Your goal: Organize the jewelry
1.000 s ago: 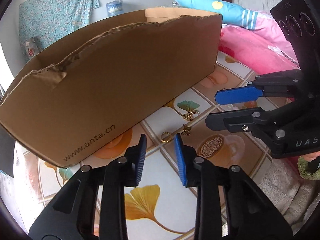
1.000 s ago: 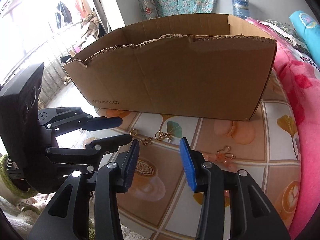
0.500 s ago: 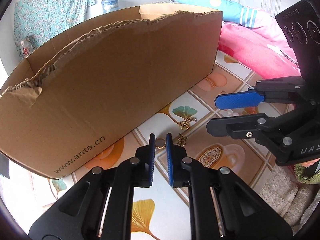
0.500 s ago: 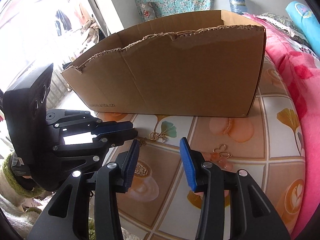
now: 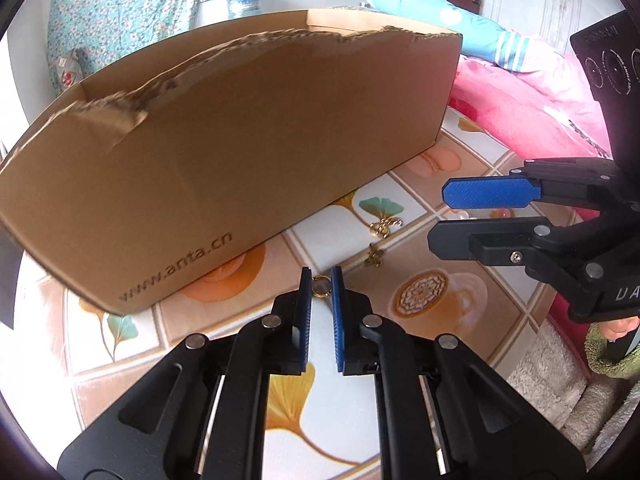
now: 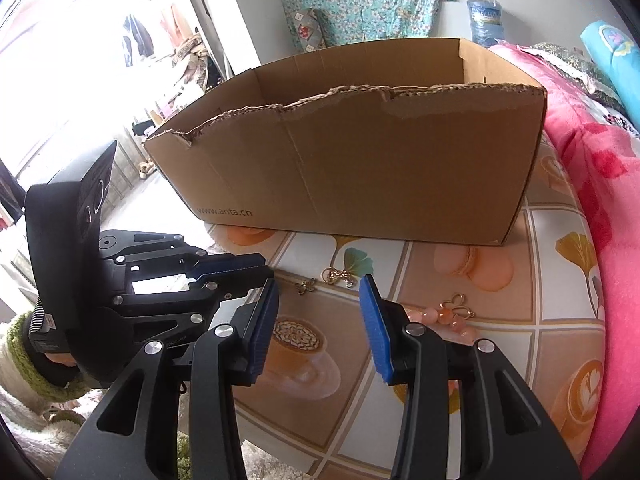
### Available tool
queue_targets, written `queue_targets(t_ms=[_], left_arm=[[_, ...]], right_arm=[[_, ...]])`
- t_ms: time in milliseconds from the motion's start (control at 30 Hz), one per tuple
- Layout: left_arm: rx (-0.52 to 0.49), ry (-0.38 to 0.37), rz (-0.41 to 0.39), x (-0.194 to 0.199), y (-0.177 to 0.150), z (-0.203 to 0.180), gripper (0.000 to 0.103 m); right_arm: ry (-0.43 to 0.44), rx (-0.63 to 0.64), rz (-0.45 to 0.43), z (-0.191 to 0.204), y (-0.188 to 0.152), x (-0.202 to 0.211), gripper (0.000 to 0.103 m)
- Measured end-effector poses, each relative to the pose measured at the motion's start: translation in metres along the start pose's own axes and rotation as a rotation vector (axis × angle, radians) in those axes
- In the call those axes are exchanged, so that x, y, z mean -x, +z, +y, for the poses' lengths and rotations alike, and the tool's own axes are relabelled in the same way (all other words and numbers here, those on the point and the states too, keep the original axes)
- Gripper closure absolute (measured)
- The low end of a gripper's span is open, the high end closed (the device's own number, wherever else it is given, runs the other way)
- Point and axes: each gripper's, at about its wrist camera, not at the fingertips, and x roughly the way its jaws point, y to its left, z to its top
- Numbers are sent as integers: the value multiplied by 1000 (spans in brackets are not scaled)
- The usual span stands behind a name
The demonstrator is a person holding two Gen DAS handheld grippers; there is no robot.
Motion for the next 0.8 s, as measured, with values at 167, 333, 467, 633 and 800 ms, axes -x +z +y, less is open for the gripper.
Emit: queue_targets(t_ms=[167,333,467,633,800], left_arm=[[47,20,0,9,-10,6,94],[78,26,-4,14,-16,11,94],[90,23,-10,15,-18,13,94],[99,18,-18,15,-18,13,94],[105,14,-22,16,-19,14,94]], right_arm=[[5,57,26,12,4,-17,71],[-27,102,55,18,7,-29,75],[-50,123,77,20,9,-36,78],[-81,148,87,28,8,-37,81],[-113,177,101,35,9,-41,87]])
